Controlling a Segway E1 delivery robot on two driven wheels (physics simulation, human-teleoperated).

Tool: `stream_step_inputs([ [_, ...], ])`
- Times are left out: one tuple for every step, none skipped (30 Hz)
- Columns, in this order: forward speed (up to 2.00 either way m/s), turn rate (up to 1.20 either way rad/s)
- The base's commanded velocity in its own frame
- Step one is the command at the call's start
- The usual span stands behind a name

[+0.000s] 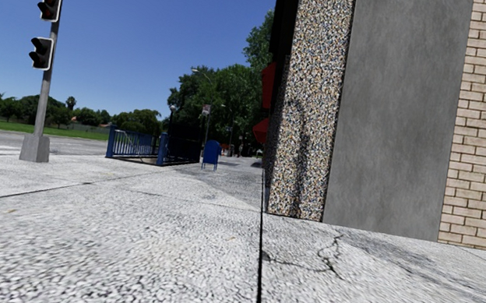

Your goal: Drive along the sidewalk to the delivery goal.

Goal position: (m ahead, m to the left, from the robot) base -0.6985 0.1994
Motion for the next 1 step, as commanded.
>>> stream_step_inputs([
  [0.0, 0.0],
])
